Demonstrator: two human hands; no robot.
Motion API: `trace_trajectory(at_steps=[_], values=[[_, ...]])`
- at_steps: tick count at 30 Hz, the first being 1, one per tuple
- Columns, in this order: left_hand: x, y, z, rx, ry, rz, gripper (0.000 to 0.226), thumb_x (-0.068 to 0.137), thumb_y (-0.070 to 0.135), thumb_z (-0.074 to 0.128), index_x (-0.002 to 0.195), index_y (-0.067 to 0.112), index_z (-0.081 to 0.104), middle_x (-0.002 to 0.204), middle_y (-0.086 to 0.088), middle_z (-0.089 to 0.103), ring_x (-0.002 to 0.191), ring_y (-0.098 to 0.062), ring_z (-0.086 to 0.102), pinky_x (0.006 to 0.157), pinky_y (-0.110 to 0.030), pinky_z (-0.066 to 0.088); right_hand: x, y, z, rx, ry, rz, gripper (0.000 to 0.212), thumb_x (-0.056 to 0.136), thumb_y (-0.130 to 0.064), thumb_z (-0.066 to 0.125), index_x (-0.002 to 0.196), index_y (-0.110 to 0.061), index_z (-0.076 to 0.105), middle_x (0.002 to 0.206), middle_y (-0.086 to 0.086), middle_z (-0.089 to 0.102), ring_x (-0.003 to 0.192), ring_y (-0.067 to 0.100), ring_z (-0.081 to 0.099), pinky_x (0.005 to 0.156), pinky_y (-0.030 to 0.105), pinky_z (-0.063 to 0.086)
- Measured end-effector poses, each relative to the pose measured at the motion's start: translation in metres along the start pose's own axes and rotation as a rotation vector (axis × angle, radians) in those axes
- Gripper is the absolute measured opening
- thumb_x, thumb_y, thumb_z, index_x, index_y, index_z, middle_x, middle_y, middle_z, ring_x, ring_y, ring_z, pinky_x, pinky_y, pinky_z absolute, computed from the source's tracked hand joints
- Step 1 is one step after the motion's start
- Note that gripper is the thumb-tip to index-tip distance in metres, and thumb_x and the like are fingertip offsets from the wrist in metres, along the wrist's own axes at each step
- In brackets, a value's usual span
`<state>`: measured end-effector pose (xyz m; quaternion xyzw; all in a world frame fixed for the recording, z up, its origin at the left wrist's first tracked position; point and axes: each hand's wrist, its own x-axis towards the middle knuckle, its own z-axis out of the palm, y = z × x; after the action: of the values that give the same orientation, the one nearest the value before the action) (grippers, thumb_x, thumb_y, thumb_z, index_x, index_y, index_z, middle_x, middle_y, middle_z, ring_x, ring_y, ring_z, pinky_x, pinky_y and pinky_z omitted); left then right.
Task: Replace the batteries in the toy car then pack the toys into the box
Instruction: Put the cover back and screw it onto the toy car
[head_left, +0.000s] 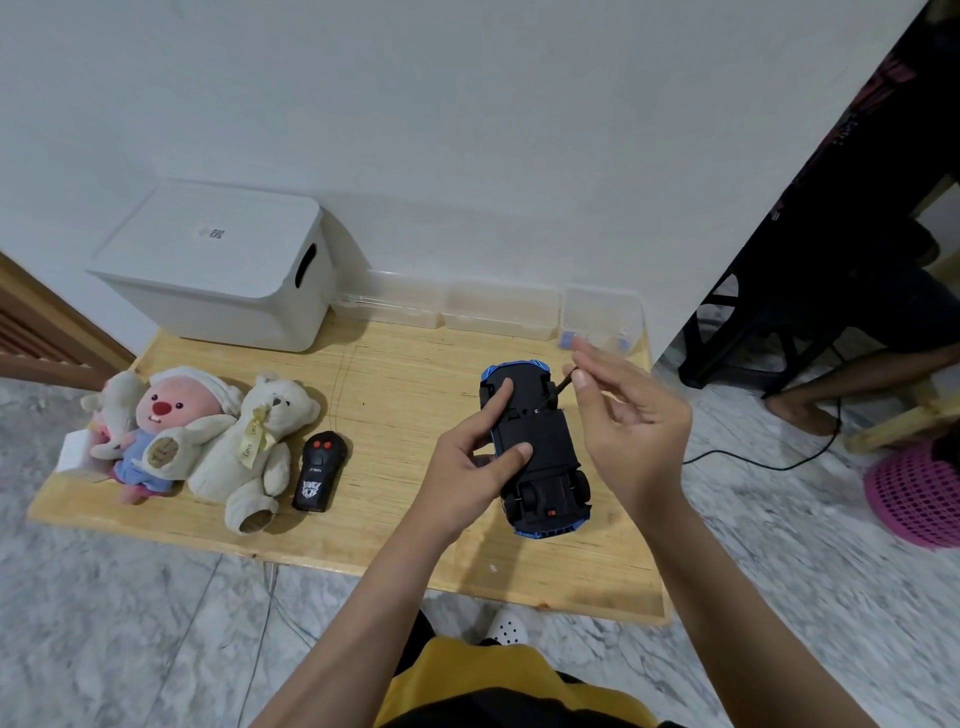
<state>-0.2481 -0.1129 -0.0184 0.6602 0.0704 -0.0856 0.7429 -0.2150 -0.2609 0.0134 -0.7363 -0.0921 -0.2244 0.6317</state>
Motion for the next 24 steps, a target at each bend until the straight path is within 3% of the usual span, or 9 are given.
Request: trace_trajectory(at_steps=[3, 7, 11, 14, 17, 20, 24], values=[[-0.0004, 0.0001, 0.0013, 0.011, -0.013, -0.004, 0.062, 0.087, 0.001, 0.063, 0.133, 0.039, 0.048, 0.11, 0.012, 0.068, 0.097, -0.009, 0.068, 0.08, -0.036, 0.058, -0.0004, 0.0016, -0.0002, 0.019, 0.015, 0.029, 0.021, 0.082, 0.004, 0.067, 0.102, -0.003, 0.069, 0.095, 0.01, 0.073, 0.089, 0.018, 0.072, 0.081, 0.032, 0.058], [-0.0025, -0.001, 0.0046, 0.024, -0.04, -0.012, 0.063, 0.087, 0.0, 0.063, 0.134, 0.039, 0.047, 0.107, 0.016, 0.068, 0.089, -0.008, 0.068, 0.078, -0.033, 0.058, 0.0, -0.0025, -0.001, -0.008, 0.01, 0.009, 0.024, 0.076, -0.002, 0.076, 0.093, -0.018, 0.07, 0.08, 0.008, 0.069, 0.074, 0.017, 0.068, 0.07, 0.033, 0.058], [-0.0033, -0.0011, 0.0057, 0.033, -0.053, -0.023, 0.062, 0.087, 0.001, 0.064, 0.13, 0.043, 0.049, 0.102, 0.017, 0.069, 0.086, -0.012, 0.069, 0.078, -0.035, 0.058, -0.0028, -0.0041, -0.0019, -0.035, -0.02, -0.032, 0.017, 0.08, 0.0, 0.07, 0.095, -0.008, 0.071, 0.09, 0.006, 0.069, 0.086, 0.011, 0.068, 0.073, 0.03, 0.059], [-0.0034, -0.0002, 0.0058, 0.034, -0.059, -0.018, 0.062, 0.087, 0.001, 0.063, 0.131, 0.043, 0.048, 0.1, 0.019, 0.07, 0.081, -0.011, 0.068, 0.077, -0.034, 0.058, -0.0048, -0.0008, -0.0023, -0.025, -0.043, -0.023, 0.019, 0.083, 0.005, 0.064, 0.1, 0.0, 0.07, 0.098, 0.008, 0.072, 0.094, 0.015, 0.07, 0.081, 0.031, 0.058], [-0.0042, 0.0006, 0.0067, 0.03, -0.063, -0.013, 0.062, 0.087, 0.0, 0.063, 0.131, 0.042, 0.048, 0.1, 0.02, 0.069, 0.08, -0.007, 0.068, 0.075, -0.03, 0.058, -0.0056, -0.0021, -0.0037, 0.0, -0.033, 0.033, 0.02, 0.081, 0.004, 0.068, 0.099, -0.004, 0.07, 0.094, 0.006, 0.072, 0.09, 0.015, 0.071, 0.081, 0.033, 0.058], [-0.0058, 0.0009, 0.0074, 0.031, -0.064, -0.015, 0.062, 0.087, 0.0, 0.063, 0.128, 0.044, 0.048, 0.097, 0.02, 0.069, 0.079, -0.006, 0.068, 0.073, -0.028, 0.058, -0.0053, -0.0048, -0.0045, -0.035, -0.031, -0.006, 0.025, 0.077, 0.002, 0.073, 0.098, -0.01, 0.069, 0.085, 0.002, 0.067, 0.08, 0.006, 0.067, 0.074, 0.025, 0.057], [-0.0057, 0.0012, 0.0075, 0.033, -0.059, -0.014, 0.062, 0.087, 0.001, 0.064, 0.129, 0.044, 0.048, 0.104, 0.016, 0.069, 0.087, -0.01, 0.069, 0.077, -0.031, 0.058, -0.0058, -0.0044, -0.0063, -0.057, 0.017, -0.031, 0.022, 0.077, 0.001, 0.073, 0.095, -0.012, 0.07, 0.084, 0.001, 0.061, 0.078, 0.008, 0.064, 0.069, 0.023, 0.056]])
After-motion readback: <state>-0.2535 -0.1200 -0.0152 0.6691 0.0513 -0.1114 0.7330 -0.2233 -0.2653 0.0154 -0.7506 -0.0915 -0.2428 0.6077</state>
